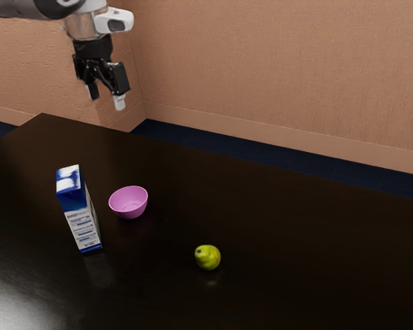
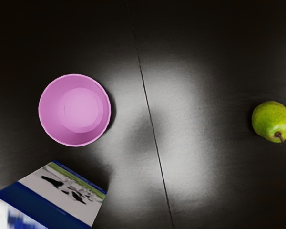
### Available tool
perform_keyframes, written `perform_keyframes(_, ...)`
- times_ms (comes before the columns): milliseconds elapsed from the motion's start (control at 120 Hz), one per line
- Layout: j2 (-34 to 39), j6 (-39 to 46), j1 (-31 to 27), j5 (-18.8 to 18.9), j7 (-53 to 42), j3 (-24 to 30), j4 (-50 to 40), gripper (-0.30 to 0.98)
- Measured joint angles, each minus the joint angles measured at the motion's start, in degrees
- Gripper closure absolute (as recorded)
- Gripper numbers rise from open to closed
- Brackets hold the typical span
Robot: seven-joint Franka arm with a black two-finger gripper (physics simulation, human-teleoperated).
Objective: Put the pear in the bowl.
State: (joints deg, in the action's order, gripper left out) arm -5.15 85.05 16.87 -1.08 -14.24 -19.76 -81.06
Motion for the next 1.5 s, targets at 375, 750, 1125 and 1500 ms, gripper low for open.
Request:
perform_keyframes(375, -7.49, 2.54, 0.68, 0.60, 3.04, 3.94, 1.98, 0.00)
perform_keyframes(750, -17.45, 12.62, 5.67, 0.29, 6.19, 10.35, -7.94, 0.00)
perform_keyframes(1125, -16.17, 29.16, 8.29, -2.29, 7.69, 10.69, -22.56, 0.00)
perform_keyframes(1500, -18.01, 35.55, 9.41, -7.17, 10.30, 10.71, -26.38, 0.00)
